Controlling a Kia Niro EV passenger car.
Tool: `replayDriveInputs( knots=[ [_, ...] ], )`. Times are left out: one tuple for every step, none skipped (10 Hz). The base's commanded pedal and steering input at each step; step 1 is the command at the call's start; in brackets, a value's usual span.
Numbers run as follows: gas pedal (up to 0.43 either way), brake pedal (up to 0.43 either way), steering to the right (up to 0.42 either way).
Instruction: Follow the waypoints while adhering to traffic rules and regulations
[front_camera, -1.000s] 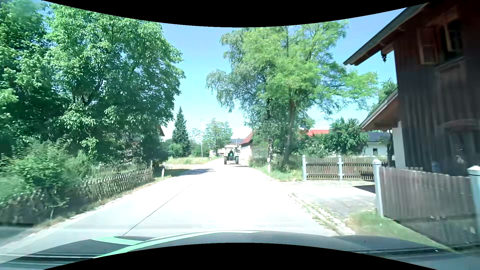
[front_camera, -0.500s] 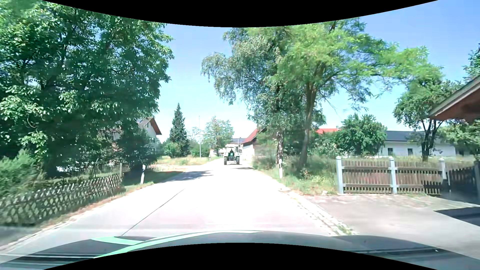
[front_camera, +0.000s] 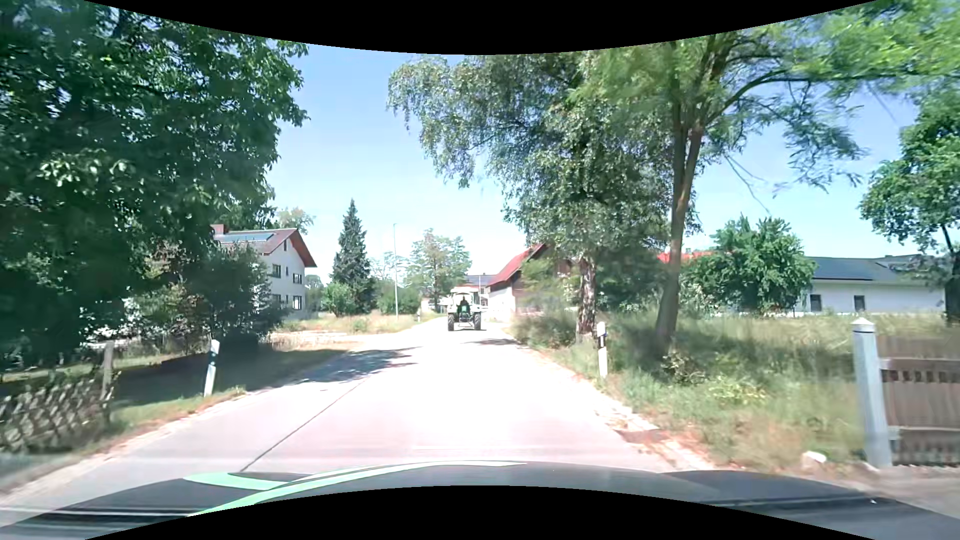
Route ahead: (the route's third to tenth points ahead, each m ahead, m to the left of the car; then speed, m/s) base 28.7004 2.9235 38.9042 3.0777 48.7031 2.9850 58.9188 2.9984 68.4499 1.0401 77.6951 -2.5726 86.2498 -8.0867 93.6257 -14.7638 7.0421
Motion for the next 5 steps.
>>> replayDriveInputs(
  knots=[
    [0.039,0.000,-0.012],
    [0.039,0.000,-0.016],
    [0.039,0.000,-0.020],
    [0.039,0.000,-0.020],
    [0.039,0.000,-0.019]
  ],
)
